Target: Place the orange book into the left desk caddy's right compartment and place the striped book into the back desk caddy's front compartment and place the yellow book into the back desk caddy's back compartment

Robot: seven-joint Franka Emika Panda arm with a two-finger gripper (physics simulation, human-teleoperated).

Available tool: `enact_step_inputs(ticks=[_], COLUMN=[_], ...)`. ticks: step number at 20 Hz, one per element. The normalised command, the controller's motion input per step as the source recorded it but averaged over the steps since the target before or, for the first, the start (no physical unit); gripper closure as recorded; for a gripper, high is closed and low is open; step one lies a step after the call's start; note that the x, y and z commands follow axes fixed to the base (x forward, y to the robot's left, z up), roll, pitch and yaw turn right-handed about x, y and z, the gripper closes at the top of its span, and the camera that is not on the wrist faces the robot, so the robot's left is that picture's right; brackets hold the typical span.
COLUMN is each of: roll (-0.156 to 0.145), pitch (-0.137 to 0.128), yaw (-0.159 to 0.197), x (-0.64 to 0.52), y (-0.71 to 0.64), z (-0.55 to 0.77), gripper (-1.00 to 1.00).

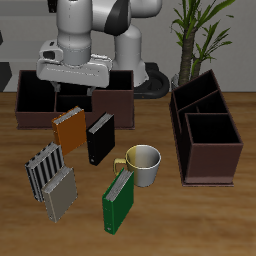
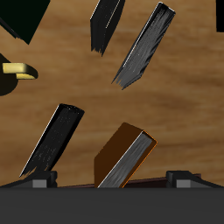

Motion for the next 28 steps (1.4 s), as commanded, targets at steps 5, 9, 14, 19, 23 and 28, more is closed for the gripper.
enact_step_inputs(ticks=[5, 9, 14, 19, 23, 28], roll=[0.026, 0.094, 0.01, 0.081, 0.044, 0.0], pitch=[-0.048, -0.049, -0.106, -0.096, -0.032, -0.003], yaw=[-0.039, -0.058, -0.076, -0.048, -0.063, -0.052], x=[-0.15, -0.27, -0.11, -0.02, 0.12, 0.15], y=[-0.71, -0.53, -0.13, 0.47, 0.32, 0.02], z=[-0.11, -0.18, -0.12, 0.01, -0.01, -0.18], gripper=[-1.0, -1.0, -1.0, -1.0, -1.0, -1.0])
